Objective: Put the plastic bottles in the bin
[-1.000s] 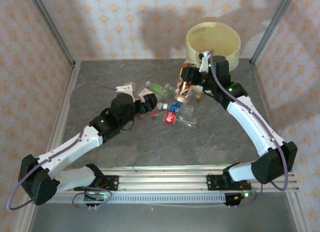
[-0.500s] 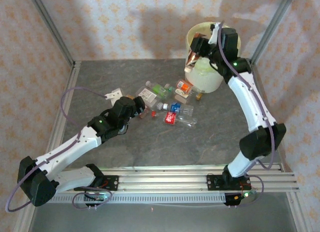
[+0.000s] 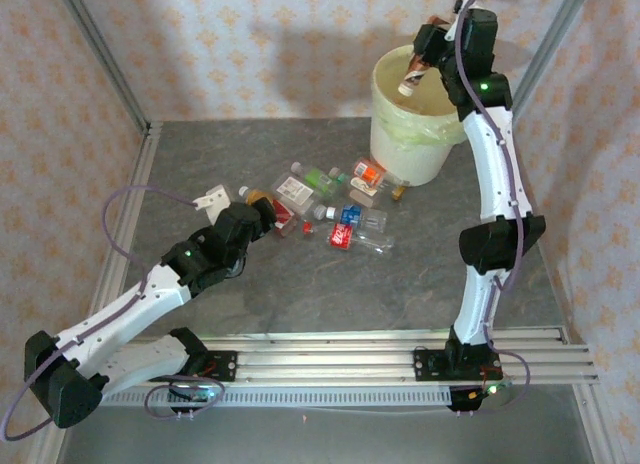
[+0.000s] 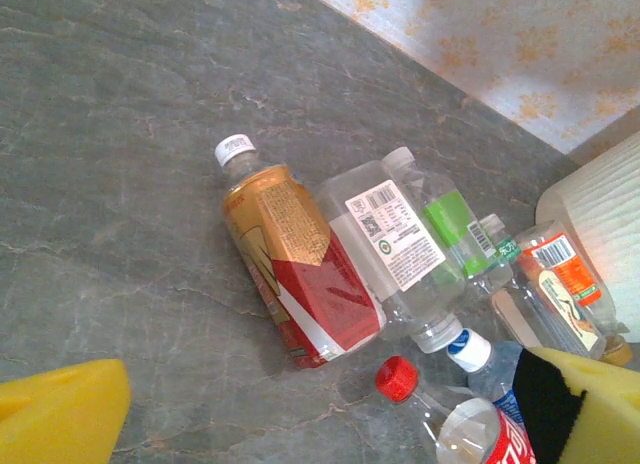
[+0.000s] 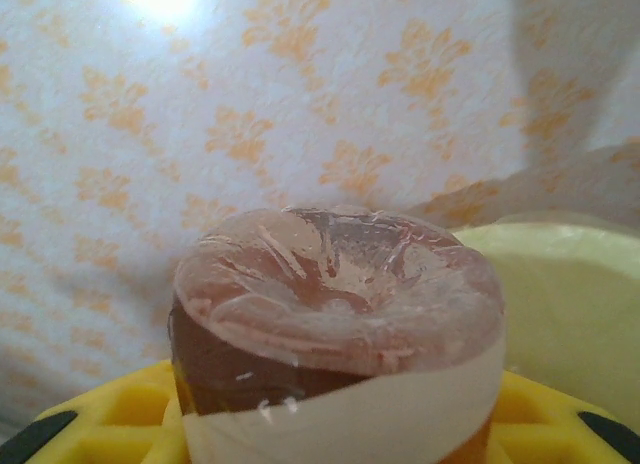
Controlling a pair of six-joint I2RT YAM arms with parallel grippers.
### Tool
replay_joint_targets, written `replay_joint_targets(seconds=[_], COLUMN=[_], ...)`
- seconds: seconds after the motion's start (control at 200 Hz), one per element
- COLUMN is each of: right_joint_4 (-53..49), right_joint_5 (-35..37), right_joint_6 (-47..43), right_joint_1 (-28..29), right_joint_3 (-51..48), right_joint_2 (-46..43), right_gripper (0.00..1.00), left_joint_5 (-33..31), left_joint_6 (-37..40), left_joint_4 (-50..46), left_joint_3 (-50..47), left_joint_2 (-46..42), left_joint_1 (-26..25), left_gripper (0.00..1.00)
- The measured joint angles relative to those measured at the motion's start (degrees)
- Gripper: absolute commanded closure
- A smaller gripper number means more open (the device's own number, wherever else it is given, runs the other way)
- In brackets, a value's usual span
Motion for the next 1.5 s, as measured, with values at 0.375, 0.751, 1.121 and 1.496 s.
replay_joint_targets(seconds=[0.375,0.751,1.121,1.496], right_joint_4=[-3.30,-8.28,-12.15,-14.25], right_joint_5=[10.62,15.19,19.65,20.33], right_joint_6=[-15.98,-17.97,-15.23,-12.52], right_joint_1=[-0.83,-0.83,-0.83,-0.83], right_joint_3=[0.02,0.79,1.86,5.86], right_joint_2=[2.38,7.04,11.06,10.54], right_gripper=[0.64,0.51,0.29,0.20], left_joint_5=[-2.19,-2.54,-2.51,-1.42], left_joint_6=[-1.31,-2.08,-3.32,-4.35], left_joint_4=[-1.44,-1.62,-1.60,-1.20], left_joint_3=[-1.09,-1.20,-1.27,-2.82], left_joint_2=[-0.15,1.86,3.39,3.93], left_joint_1=[0.00,0.00,0.00,1.05], left_gripper=[0.00,0.00,0.00,0.00])
